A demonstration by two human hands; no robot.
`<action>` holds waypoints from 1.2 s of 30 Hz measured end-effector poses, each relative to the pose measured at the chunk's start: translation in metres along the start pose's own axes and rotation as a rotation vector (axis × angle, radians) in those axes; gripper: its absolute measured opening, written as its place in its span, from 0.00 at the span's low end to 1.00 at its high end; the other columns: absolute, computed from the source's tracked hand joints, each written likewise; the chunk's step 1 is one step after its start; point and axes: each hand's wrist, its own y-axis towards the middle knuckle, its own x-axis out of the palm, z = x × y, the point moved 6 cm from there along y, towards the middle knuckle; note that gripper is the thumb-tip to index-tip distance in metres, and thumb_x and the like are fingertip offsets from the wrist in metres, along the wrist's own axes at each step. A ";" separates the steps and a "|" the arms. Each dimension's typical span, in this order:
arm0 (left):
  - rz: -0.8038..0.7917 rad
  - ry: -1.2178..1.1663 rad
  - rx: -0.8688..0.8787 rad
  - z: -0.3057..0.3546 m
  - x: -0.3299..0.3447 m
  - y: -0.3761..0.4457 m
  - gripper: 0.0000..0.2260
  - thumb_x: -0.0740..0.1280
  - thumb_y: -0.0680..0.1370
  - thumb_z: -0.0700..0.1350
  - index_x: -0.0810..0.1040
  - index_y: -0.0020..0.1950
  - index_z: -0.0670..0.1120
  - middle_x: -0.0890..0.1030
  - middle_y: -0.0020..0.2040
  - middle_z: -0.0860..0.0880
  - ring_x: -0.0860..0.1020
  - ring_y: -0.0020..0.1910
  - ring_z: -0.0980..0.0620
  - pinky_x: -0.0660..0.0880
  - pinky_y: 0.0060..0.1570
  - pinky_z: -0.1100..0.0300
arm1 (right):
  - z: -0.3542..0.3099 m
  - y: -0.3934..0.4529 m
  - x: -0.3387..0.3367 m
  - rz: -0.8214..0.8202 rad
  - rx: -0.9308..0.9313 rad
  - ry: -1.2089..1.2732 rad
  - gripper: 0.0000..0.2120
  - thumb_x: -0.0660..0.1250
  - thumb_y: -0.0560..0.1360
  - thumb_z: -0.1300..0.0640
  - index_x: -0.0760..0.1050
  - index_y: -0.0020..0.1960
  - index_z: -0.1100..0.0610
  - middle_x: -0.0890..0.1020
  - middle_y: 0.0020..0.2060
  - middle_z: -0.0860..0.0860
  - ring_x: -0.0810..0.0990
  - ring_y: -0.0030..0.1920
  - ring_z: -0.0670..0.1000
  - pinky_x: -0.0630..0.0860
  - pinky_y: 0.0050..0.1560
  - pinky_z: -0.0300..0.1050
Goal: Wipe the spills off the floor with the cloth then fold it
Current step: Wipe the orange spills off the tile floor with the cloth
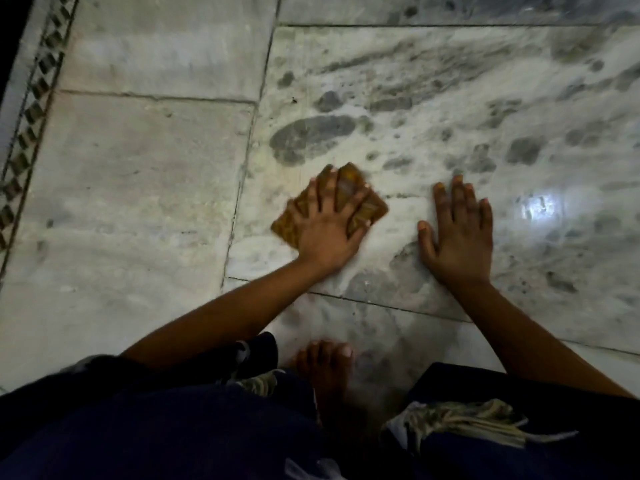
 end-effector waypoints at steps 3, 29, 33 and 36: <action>0.006 0.004 -0.012 -0.019 -0.021 0.056 0.27 0.49 0.77 0.66 0.51 0.76 0.62 0.45 0.79 0.48 0.43 0.76 0.40 0.42 0.68 0.32 | 0.001 0.000 0.001 -0.004 -0.004 0.011 0.30 0.49 0.78 0.44 0.57 0.76 0.58 0.58 0.75 0.60 0.57 0.74 0.58 0.50 0.73 0.55; 0.017 -0.066 -0.064 -0.044 -0.060 0.140 0.27 0.50 0.80 0.61 0.47 0.77 0.56 0.43 0.79 0.48 0.45 0.76 0.41 0.43 0.71 0.39 | 0.003 0.000 0.001 -0.010 -0.005 0.005 0.30 0.49 0.78 0.44 0.56 0.76 0.57 0.57 0.75 0.59 0.57 0.74 0.58 0.49 0.72 0.53; 0.027 -0.181 -0.258 -0.088 -0.081 0.160 0.28 0.52 0.80 0.61 0.48 0.77 0.55 0.44 0.79 0.48 0.47 0.76 0.41 0.47 0.72 0.39 | 0.003 0.000 0.002 -0.008 -0.006 0.011 0.30 0.49 0.78 0.44 0.57 0.76 0.57 0.58 0.75 0.59 0.57 0.74 0.57 0.49 0.73 0.53; 0.104 -0.108 -0.286 -0.094 -0.065 0.119 0.27 0.52 0.80 0.60 0.50 0.77 0.55 0.46 0.79 0.48 0.51 0.75 0.41 0.51 0.70 0.40 | 0.003 0.000 0.002 -0.012 -0.001 0.012 0.30 0.49 0.78 0.44 0.57 0.76 0.57 0.58 0.75 0.59 0.57 0.74 0.57 0.49 0.73 0.54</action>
